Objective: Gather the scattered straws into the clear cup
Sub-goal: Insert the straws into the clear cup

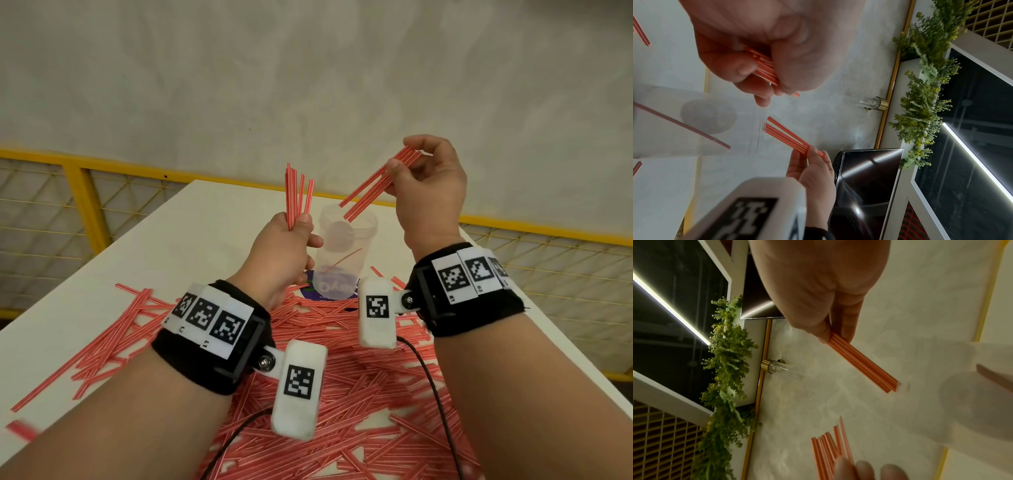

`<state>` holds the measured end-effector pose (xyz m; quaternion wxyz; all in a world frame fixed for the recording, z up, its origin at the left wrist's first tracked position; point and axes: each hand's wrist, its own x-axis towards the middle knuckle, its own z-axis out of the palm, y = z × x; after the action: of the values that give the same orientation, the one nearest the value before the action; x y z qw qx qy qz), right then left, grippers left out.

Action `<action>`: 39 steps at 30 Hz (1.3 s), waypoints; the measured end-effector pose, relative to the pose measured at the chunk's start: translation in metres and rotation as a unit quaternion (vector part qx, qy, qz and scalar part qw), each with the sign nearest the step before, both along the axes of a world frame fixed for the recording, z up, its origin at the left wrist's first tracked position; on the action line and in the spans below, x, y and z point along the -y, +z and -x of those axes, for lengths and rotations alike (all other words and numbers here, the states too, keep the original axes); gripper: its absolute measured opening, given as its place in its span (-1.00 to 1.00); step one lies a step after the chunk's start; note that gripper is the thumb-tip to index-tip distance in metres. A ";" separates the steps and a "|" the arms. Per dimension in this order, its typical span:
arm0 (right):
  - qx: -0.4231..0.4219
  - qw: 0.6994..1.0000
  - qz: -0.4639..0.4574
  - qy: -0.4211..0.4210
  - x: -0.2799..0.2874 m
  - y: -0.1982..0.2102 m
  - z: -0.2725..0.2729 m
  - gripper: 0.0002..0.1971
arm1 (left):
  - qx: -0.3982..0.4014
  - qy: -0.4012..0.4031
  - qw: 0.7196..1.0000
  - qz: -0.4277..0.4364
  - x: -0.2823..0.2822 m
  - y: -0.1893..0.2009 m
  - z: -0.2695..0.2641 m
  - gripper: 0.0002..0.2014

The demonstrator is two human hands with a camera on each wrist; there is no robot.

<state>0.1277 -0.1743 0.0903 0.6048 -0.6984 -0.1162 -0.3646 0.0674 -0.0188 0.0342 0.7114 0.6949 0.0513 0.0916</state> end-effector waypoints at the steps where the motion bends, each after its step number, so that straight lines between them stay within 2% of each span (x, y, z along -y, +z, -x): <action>1: -0.007 1.000 0.023 -0.004 0.000 -0.002 -0.001 -0.67 | -0.002 -0.001 1.000 -0.001 0.000 0.000 0.000 -0.76; 4: -0.063 0.990 0.122 0.011 -0.001 -0.011 -0.005 -0.70 | -0.006 -0.004 1.000 0.000 0.000 0.000 0.000 -0.75; 7: -0.119 0.958 0.262 0.007 0.002 -0.020 -0.003 -0.75 | -0.009 -0.002 1.000 0.002 0.000 0.000 0.001 -0.75; 9: -0.114 0.942 0.315 -0.010 0.004 -0.022 0.002 -0.78 | -0.011 -0.002 1.000 0.000 0.000 0.001 0.001 -0.75; 12: -0.129 0.922 0.365 -0.008 0.007 -0.025 0.010 -0.83 | -0.013 -0.001 1.000 0.000 0.000 0.002 0.002 -0.76; 16: -0.172 0.880 0.443 0.018 0.005 -0.032 0.016 -0.84 | -0.014 -0.002 1.000 0.005 0.000 0.003 0.001 -0.81; 24: -0.176 0.860 0.473 0.073 0.005 -0.026 0.032 -0.89 | 0.003 -0.022 0.999 0.049 0.000 0.008 0.003 -0.71; 26: -0.174 0.870 0.455 0.076 0.005 -0.027 0.036 -0.88 | 0.011 -0.045 0.997 0.061 0.000 0.009 0.004 -0.70; 29: -0.164 0.907 0.381 0.074 0.005 -0.028 0.042 -0.88 | 0.017 -0.076 0.995 0.057 0.001 0.009 0.006 -0.74; 33: -0.111 0.969 0.213 0.056 0.001 -0.022 0.044 -0.85 | 0.015 -0.119 0.991 0.062 0.002 0.008 0.008 -0.77; 35: -0.115 0.979 0.150 0.078 -0.004 -0.019 0.046 -0.77 | 0.013 -0.138 0.988 0.062 0.002 0.007 0.008 -0.77; 39: -0.145 0.977 0.079 0.139 -0.009 -0.021 0.050 -0.59 | 0.007 -0.174 0.983 0.058 0.003 0.006 0.009 -0.79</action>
<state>0.0779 -0.1653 0.0693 0.6032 -0.7661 -0.1517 -0.1619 0.0585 -0.0221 0.0401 0.7559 0.6502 -0.0700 -0.0314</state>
